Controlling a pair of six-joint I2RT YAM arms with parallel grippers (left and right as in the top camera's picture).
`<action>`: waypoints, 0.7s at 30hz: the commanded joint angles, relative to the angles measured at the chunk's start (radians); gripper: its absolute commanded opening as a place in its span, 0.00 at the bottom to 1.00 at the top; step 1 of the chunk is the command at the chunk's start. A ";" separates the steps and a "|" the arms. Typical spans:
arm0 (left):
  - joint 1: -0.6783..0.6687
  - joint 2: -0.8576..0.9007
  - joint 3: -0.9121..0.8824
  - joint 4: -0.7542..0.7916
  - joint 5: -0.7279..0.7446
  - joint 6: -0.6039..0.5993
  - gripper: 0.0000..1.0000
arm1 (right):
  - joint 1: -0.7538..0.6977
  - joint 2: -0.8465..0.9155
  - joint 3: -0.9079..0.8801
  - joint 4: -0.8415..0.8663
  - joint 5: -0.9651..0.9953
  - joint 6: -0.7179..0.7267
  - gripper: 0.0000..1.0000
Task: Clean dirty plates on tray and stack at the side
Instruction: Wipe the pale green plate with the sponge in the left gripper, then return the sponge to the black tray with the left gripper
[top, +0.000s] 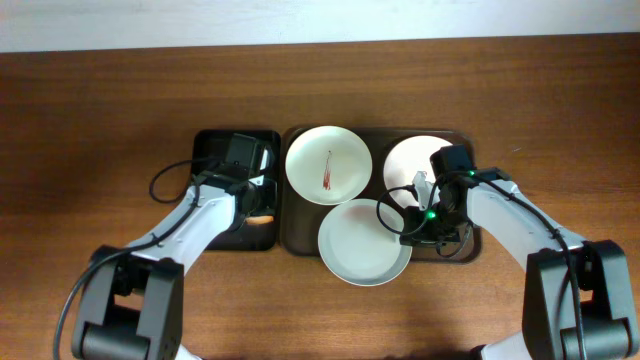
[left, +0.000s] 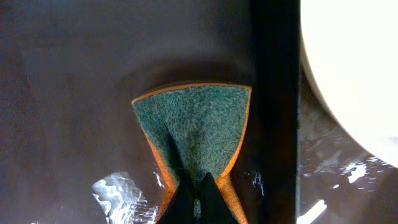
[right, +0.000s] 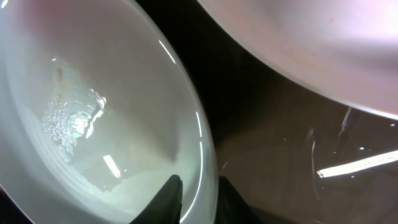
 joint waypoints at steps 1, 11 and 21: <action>0.006 0.022 0.001 0.013 -0.005 0.102 0.28 | 0.006 0.012 0.014 -0.002 0.013 0.003 0.23; 0.006 0.027 0.001 0.069 -0.008 0.102 0.70 | 0.006 0.012 0.014 -0.003 0.013 0.003 0.27; 0.006 0.103 0.002 0.118 0.035 0.103 0.00 | 0.006 0.012 0.014 -0.003 0.013 0.003 0.27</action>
